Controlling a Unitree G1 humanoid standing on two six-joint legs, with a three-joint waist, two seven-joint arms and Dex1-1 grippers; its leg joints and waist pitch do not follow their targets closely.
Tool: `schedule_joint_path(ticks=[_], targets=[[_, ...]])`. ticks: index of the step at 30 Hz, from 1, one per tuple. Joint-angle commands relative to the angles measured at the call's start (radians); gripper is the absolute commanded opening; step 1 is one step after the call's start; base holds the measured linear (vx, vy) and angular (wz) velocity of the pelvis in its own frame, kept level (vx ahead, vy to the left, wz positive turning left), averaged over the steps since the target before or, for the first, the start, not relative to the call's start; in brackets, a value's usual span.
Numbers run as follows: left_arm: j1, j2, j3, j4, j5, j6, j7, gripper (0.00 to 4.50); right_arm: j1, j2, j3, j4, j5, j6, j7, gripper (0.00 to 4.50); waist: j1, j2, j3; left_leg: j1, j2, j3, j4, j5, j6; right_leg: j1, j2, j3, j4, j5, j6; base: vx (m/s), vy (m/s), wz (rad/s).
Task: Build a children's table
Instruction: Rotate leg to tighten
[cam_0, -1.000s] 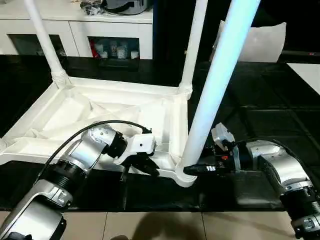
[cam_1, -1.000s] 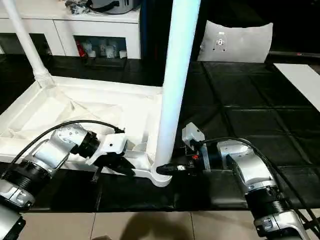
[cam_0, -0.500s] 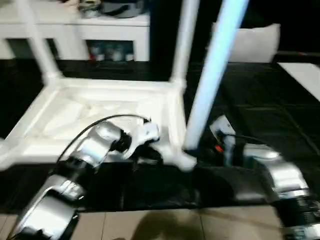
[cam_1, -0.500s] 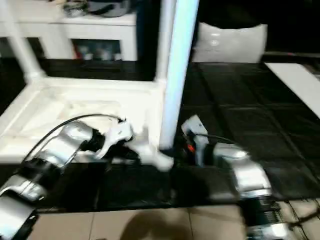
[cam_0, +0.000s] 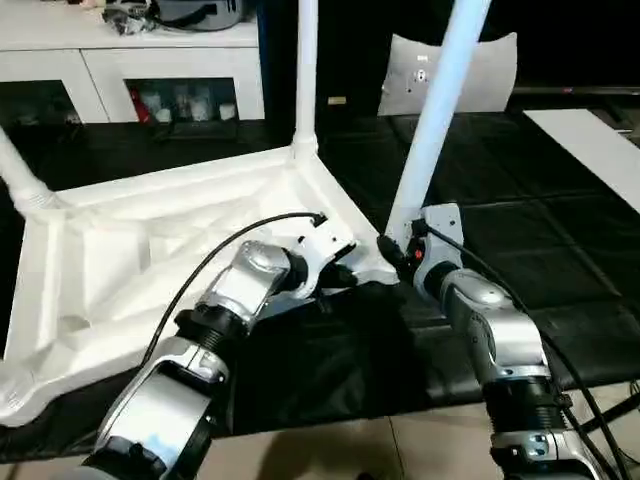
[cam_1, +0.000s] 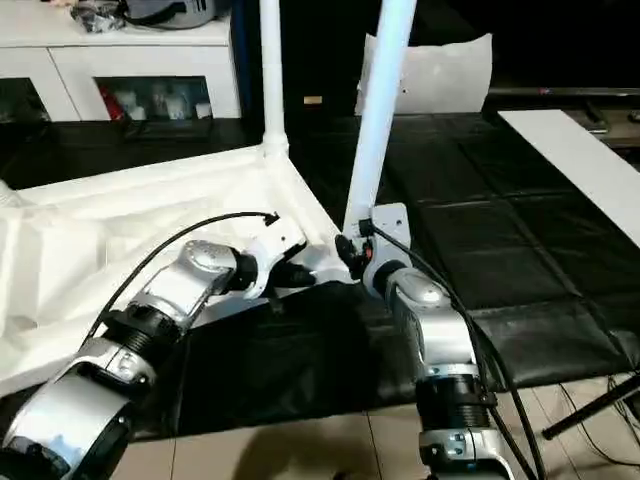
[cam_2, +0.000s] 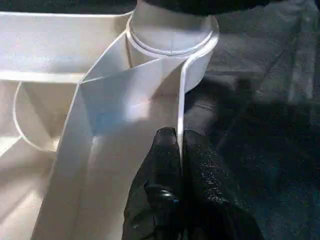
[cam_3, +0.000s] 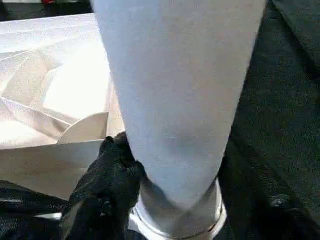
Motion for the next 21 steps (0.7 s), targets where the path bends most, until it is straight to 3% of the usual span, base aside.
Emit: schedule_joint_path(ticks=[1, 4, 6, 11, 12, 13, 17, 19, 21], targets=[[-0.047, -0.036, 0.001, -0.034, -0.011, -0.056, 0.033, 0.0, 0.001, 0.047, 0.083, 0.001, 0.025, 0.011, 0.051, 2.73, 0.01, -0.005, -0.082, 0.003, 0.03, -0.007, -0.063, -0.123, 0.088, 0.063, -0.06, 0.054, -0.054, -0.213, -0.205, 0.0, 0.0, 0.0], [-0.039, -0.021, -0.007, -0.028, -0.005, -0.096, 0.007, 0.0, 0.014, 0.023, 0.079, -0.001, -0.007, -0.033, 0.029, 3.11, 0.015, -0.008, -0.083, 0.001, 0.029, -0.005, -0.061, -0.104, 0.094, 0.065, -0.059, 0.056, -0.049, -0.198, -0.208, 0.0, 0.0, 0.0], [-0.037, -0.013, -0.011, -0.022, 0.002, -0.119, 0.0, 0.0, 0.028, 0.017, 0.057, -0.012, 0.014, -0.032, 0.039, 3.44, 0.018, -0.006, -0.08, 0.003, 0.03, -0.005, -0.063, -0.119, 0.09, 0.064, -0.059, 0.056, -0.051, -0.221, -0.206, 0.0, 0.0, 0.0], [-0.037, 0.02, -0.022, 0.011, 0.029, -0.168, -0.001, 0.0, 0.088, -0.04, 0.026, -0.047, 0.013, -0.092, 0.054, 3.63, 0.021, -0.006, -0.077, 0.007, 0.033, -0.007, -0.067, -0.159, 0.072, 0.063, -0.058, 0.056, -0.057, -0.268, -0.181, 0.0, 0.0, 0.0], [-0.037, 0.02, -0.022, 0.011, 0.029, -0.168, -0.001, 0.0, 0.088, -0.04, 0.026, -0.047, 0.013, -0.092, 0.054, 3.88, 0.023, -0.007, -0.078, 0.006, 0.033, -0.006, -0.066, -0.156, 0.072, 0.063, -0.06, 0.056, -0.057, -0.267, -0.182, 0.0, 0.0, 0.0], [-0.041, 0.025, -0.012, 0.025, 0.028, -0.181, 0.007, 0.0, 0.111, -0.051, -0.006, -0.064, 0.03, -0.123, 0.061, 3.95, 0.025, -0.007, -0.077, 0.006, 0.032, -0.006, -0.066, -0.156, 0.073, 0.062, -0.06, 0.056, -0.059, -0.273, -0.182, 0.0, 0.0, 0.0], [-0.034, 0.03, 0.02, 0.014, -0.004, -0.197, -0.014, 0.0, 0.155, -0.064, -0.048, -0.111, 0.045, -0.207, 0.066, 4.2, 0.03, -0.012, -0.076, 0.004, 0.032, -0.006, -0.067, -0.167, 0.072, 0.062, -0.062, 0.056, -0.062, -0.313, -0.164, 0.0, 0.0, 0.0], [-0.02, 0.032, 0.039, -0.022, -0.04, -0.179, -0.049, 0.55, 0.18, -0.076, -0.042, -0.151, 0.051, -0.207, 0.088, 4.42, 0.029, -0.013, -0.076, 0.004, 0.032, -0.006, -0.067, -0.161, 0.076, 0.063, -0.06, 0.055, -0.061, -0.31, -0.164, 0.0, 0.0, 0.0], [0.004, 0.041, 0.043, -0.075, -0.066, -0.155, -0.086, 0.58, 0.208, -0.075, -0.028, -0.203, 0.065, -0.201, 0.108, 4.46, 0.03, -0.011, -0.074, 0.005, 0.035, -0.006, -0.068, -0.165, 0.079, 0.06, -0.062, 0.055, -0.061, -0.313, -0.175, 0.0, 0.0, 0.0]])
